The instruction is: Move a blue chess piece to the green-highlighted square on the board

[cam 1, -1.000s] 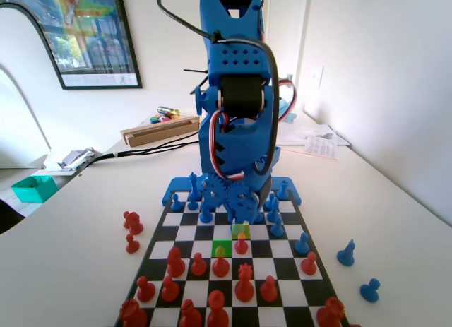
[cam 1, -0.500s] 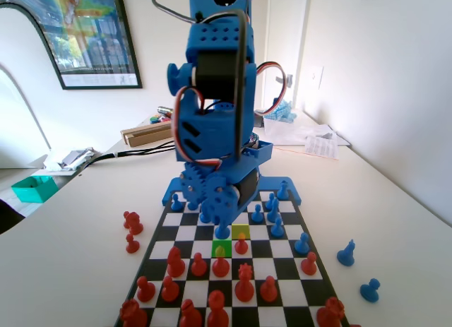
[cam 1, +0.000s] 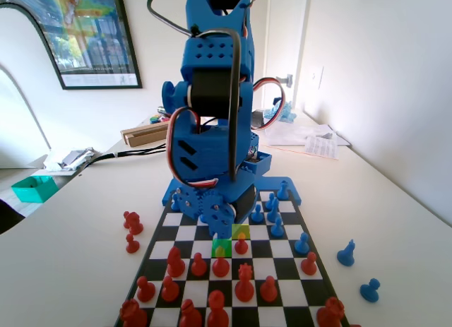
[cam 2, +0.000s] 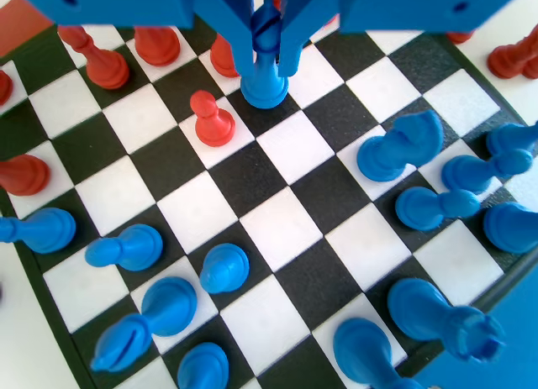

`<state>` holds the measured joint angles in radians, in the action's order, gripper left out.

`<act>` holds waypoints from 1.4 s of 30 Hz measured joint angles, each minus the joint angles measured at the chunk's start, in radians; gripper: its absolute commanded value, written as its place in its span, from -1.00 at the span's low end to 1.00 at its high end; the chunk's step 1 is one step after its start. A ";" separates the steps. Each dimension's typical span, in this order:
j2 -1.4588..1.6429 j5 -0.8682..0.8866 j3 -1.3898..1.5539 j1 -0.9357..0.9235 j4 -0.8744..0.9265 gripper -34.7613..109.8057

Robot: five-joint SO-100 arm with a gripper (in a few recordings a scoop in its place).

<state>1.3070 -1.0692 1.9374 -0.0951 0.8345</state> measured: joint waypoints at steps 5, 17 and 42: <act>0.000 0.000 0.000 0.006 -0.018 -0.43; 0.000 -0.009 0.002 0.005 -0.028 -0.34; 0.456 -0.275 -0.071 0.034 0.433 -0.41</act>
<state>1.7625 -1.3438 1.8669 -0.0614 1.2671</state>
